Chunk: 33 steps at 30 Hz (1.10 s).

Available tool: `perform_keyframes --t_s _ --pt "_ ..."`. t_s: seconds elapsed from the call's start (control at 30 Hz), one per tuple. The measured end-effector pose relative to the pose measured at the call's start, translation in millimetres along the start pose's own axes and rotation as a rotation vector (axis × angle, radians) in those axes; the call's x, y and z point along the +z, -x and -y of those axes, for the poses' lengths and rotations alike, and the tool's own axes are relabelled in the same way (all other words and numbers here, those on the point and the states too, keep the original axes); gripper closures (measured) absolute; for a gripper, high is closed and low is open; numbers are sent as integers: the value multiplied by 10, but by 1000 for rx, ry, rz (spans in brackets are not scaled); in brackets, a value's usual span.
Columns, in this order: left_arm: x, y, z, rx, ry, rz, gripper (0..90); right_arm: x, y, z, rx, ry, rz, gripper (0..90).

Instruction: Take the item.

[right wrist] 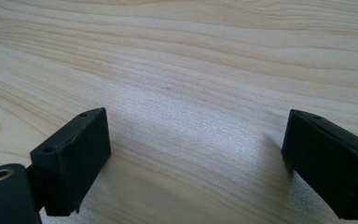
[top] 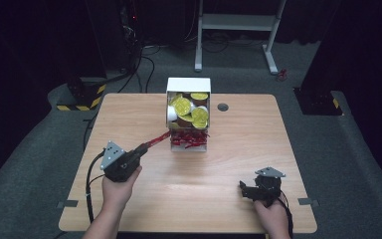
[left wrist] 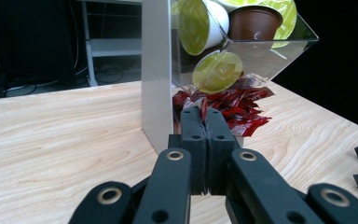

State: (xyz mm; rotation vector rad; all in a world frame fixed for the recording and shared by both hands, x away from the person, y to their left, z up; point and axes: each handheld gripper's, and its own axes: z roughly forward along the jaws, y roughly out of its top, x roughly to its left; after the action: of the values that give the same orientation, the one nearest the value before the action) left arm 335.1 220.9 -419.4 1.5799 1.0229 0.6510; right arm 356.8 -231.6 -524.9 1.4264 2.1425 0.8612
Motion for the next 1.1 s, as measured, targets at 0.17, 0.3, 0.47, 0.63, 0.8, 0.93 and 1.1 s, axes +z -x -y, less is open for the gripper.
perform_keyframes --t_s 0.17,0.3,0.47,0.63,0.8,0.93,1.1 --pt "-101 -35 -1 6 8 -9 887 0 0 0 0 0 0 77" --pt "-147 -58 -1 8 11 -18 887 0 0 0 0 0 0 77" --pt "-228 -120 -45 15 -5 -36 887 2 0 -4 -1 0 -2 77" --pt "-297 -181 -48 9 -9 -59 887 2 -1 -4 -1 0 -3 77" --pt "-339 -258 -31 -8 -10 -83 887 2 0 -4 -1 0 -3 77" --pt "-347 -313 -40 -10 -9 -95 887 2 0 -4 -1 0 -3 77" --pt "-311 -372 -49 0 -6 -106 887 2 -1 -4 -1 0 -2 77"
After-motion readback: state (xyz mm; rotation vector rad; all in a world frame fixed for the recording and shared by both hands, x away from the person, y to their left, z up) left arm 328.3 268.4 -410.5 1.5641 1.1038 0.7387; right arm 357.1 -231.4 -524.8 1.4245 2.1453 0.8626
